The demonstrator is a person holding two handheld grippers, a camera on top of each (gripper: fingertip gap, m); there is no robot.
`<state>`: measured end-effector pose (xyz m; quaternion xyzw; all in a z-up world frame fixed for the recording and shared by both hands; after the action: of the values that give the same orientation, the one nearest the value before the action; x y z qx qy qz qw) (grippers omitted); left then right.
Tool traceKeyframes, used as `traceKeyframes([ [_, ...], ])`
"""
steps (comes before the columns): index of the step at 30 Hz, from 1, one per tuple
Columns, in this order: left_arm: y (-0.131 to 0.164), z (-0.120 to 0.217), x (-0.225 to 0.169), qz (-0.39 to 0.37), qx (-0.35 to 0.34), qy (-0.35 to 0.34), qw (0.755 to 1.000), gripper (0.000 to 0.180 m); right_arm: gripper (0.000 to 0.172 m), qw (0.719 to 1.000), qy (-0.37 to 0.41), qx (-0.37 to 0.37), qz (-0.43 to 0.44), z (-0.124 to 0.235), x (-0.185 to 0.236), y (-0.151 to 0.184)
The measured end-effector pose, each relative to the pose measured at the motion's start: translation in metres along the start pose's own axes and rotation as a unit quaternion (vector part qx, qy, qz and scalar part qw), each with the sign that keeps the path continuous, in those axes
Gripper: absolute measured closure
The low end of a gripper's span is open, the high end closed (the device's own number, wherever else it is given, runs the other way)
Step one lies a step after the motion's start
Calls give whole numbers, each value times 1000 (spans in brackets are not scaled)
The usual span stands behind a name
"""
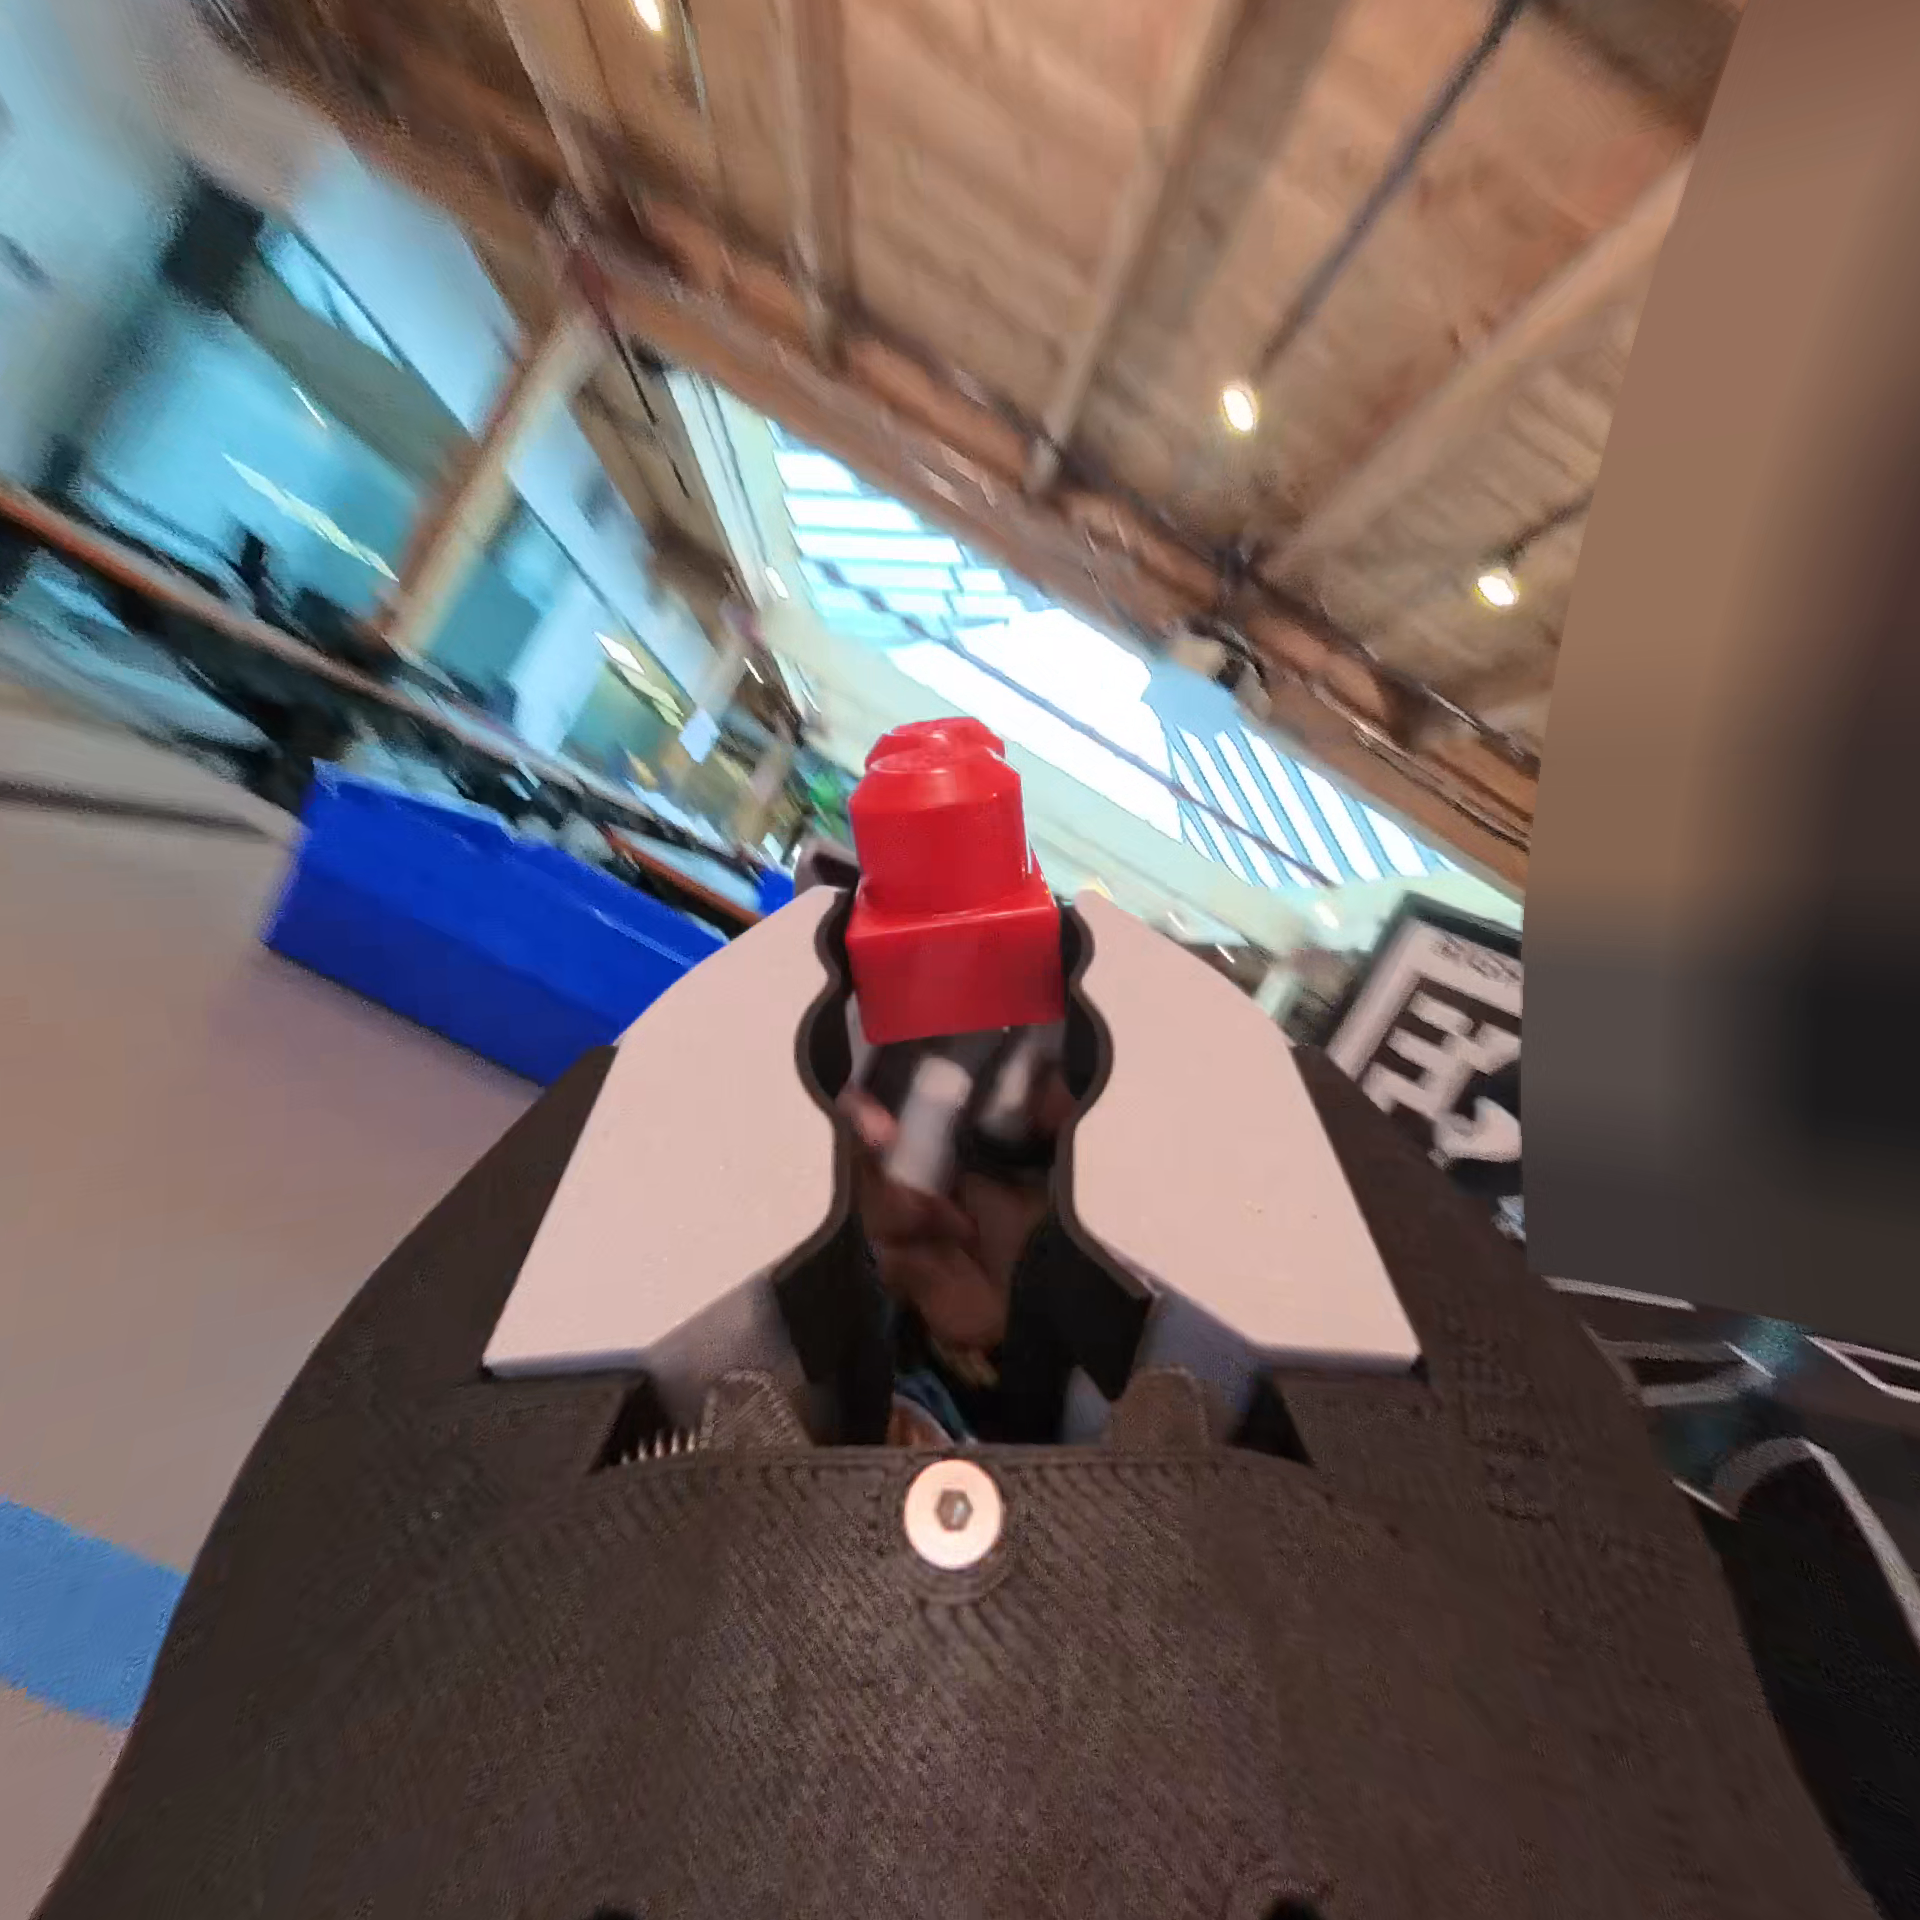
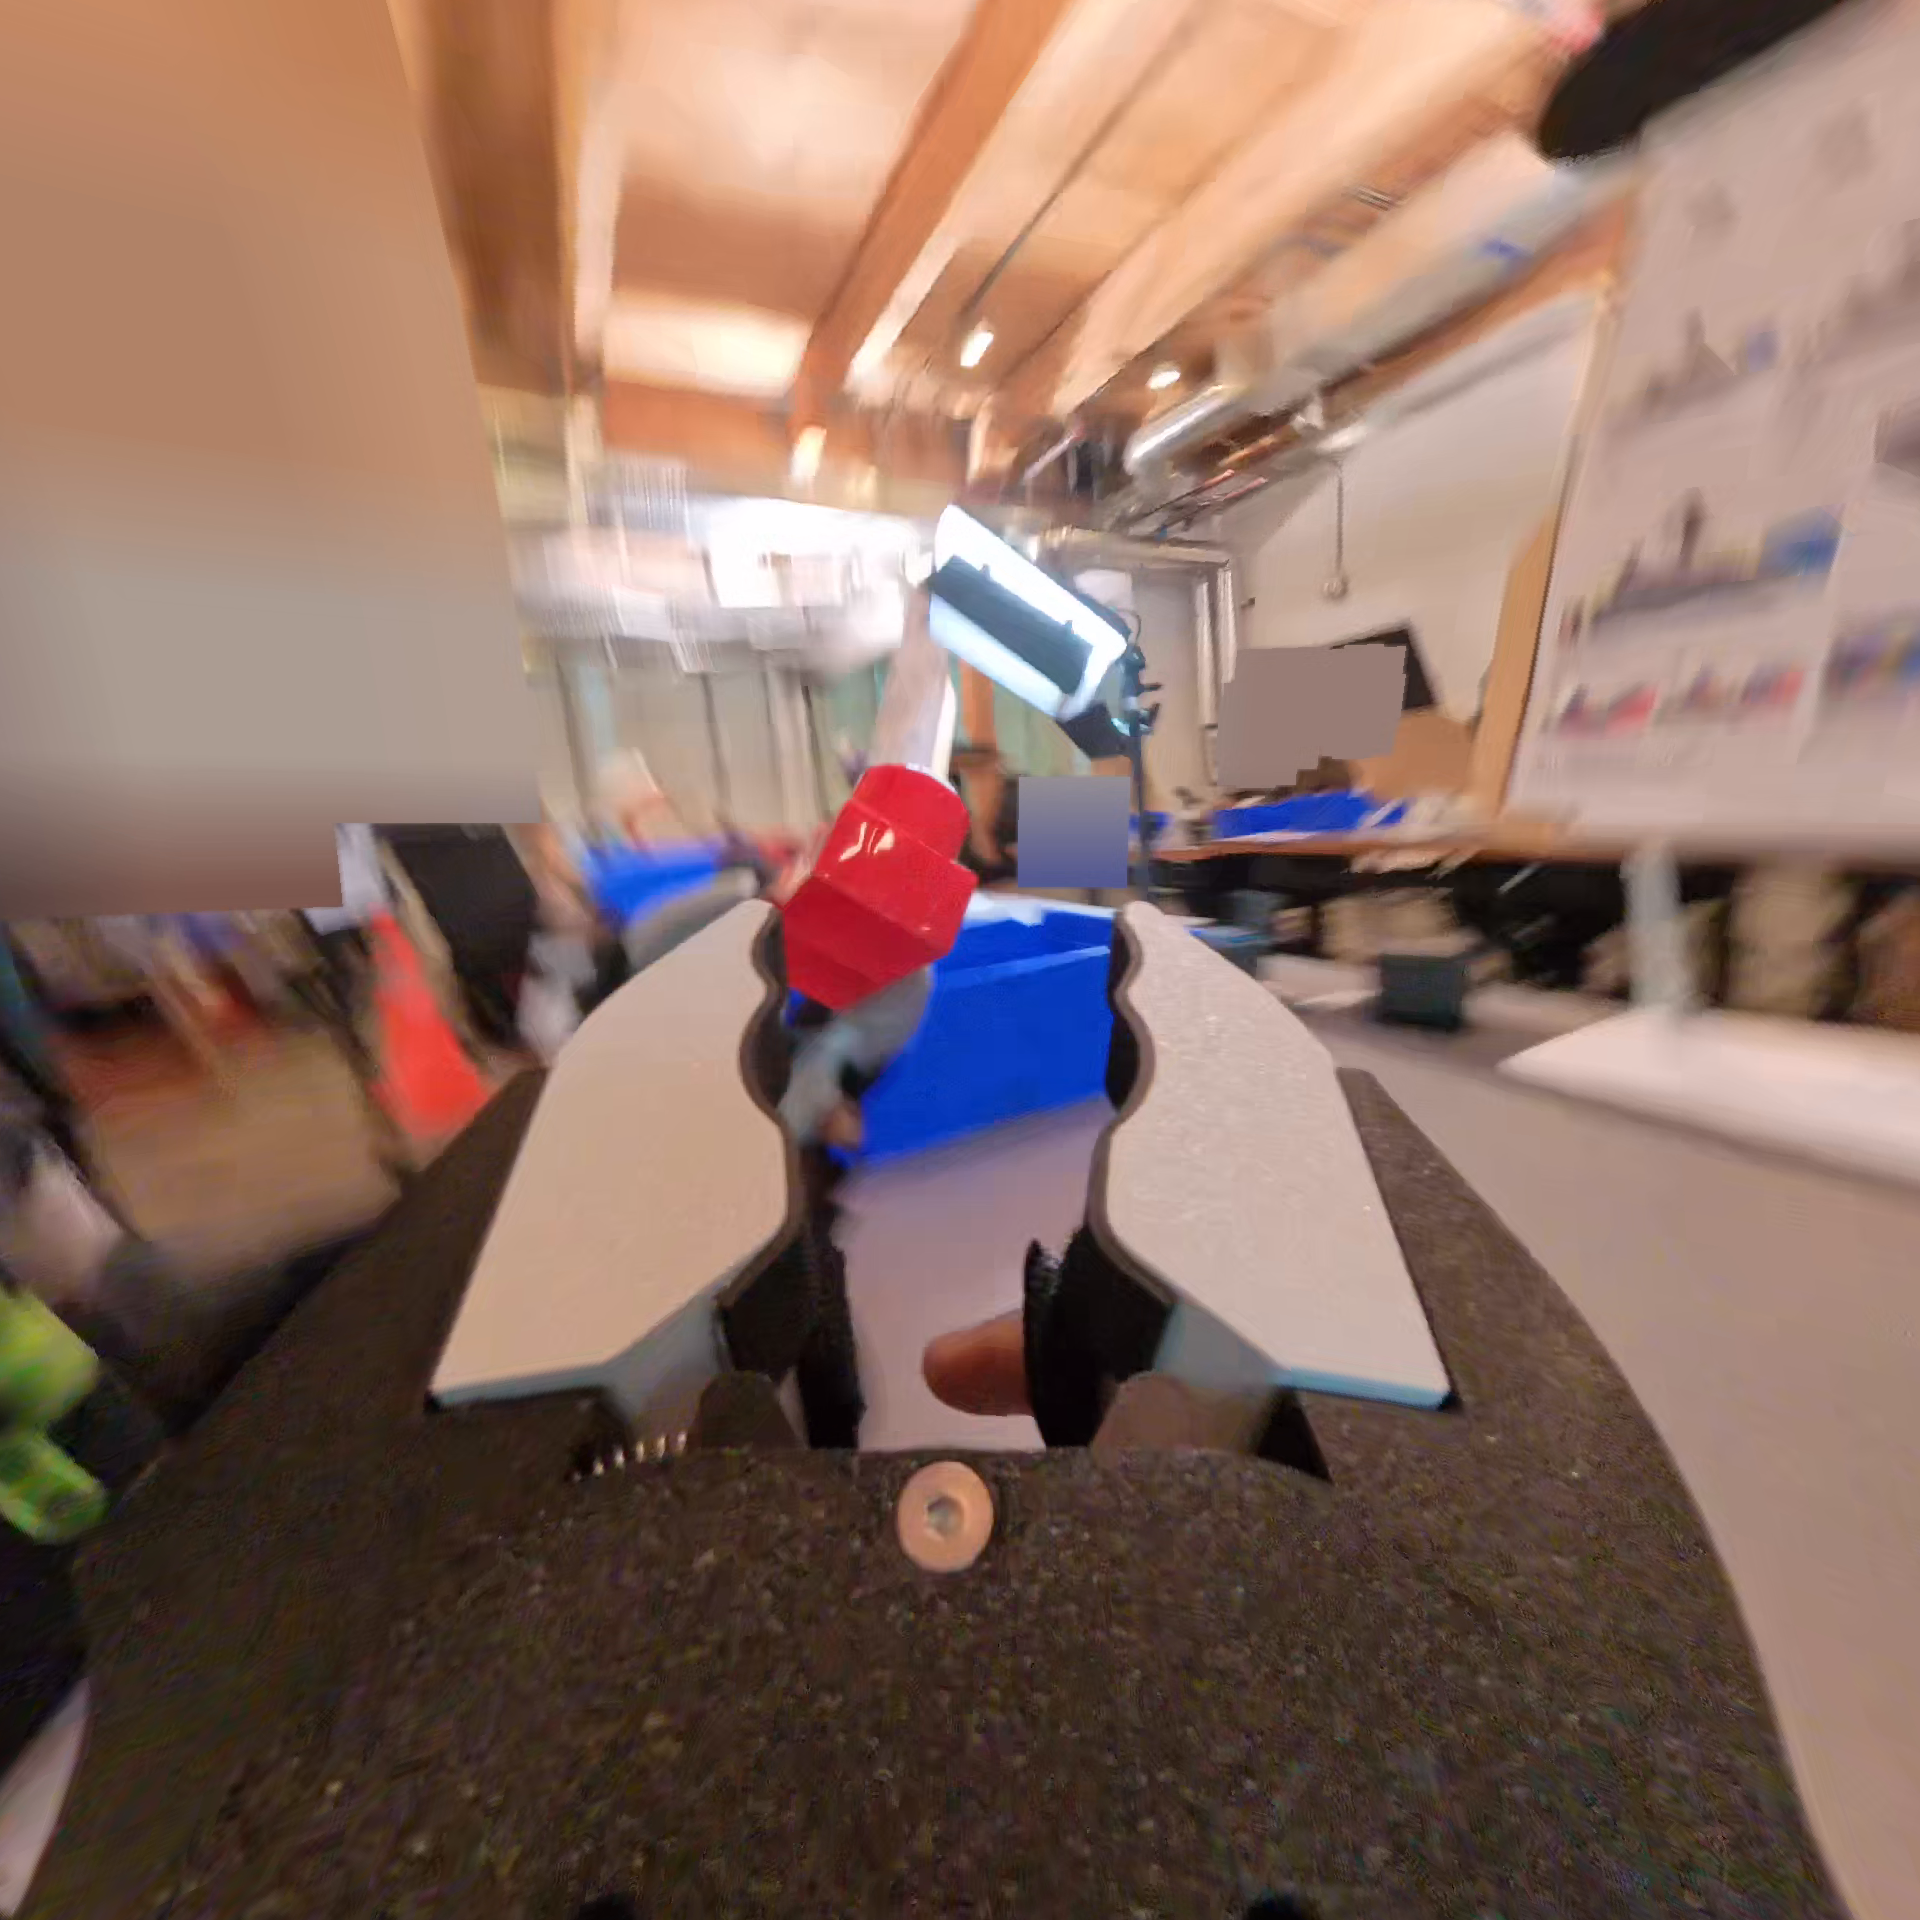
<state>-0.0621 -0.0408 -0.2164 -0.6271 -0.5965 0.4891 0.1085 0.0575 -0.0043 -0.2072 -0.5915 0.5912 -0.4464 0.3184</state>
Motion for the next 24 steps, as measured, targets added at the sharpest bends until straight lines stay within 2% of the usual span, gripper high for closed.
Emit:
traceKeyframes([
  [1,-1,0,1,-23,-28,-19,999,143,105,993,-12,-38,-113,-2,2,2],
  [2,1,-2,1,-42,-38,-37,998,143,108,978,-25,-72,-195,-4,5,5],
  [4,4,-5,-1,-69,-50,-54,995,143,110,955,-8,-103,-277,-11,7,18],
  [10,16,-15,-2,-102,-25,-71,992,143,138,952,-16,-129,-277,-17,9,25],
  [13,20,-16,2,-96,8,-72,993,143,139,958,-22,-119,-261,-11,5,23],
  [15,17,-14,2,-100,22,-74,992,136,139,957,-27,-119,-262,-6,0,18],
  [21,22,-15,3,-94,93,-54,990,144,139,970,-40,-67,-232,-2,-2,15],
  [24,22,-15,3,-84,80,-55,992,145,139,967,-38,-72,-243,-3,-3,16],
])
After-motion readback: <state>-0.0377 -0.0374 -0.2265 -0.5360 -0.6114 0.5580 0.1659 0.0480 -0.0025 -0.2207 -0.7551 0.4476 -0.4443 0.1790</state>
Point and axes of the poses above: each gripper's, where its closed fingertips meet, z back along the fingers, y out of its underside, x = y × z across the jaws, the point moved 5 cm from there along z, back along the fingers, and after that the axes turned 1 degree about y, right-handed, at the moved point
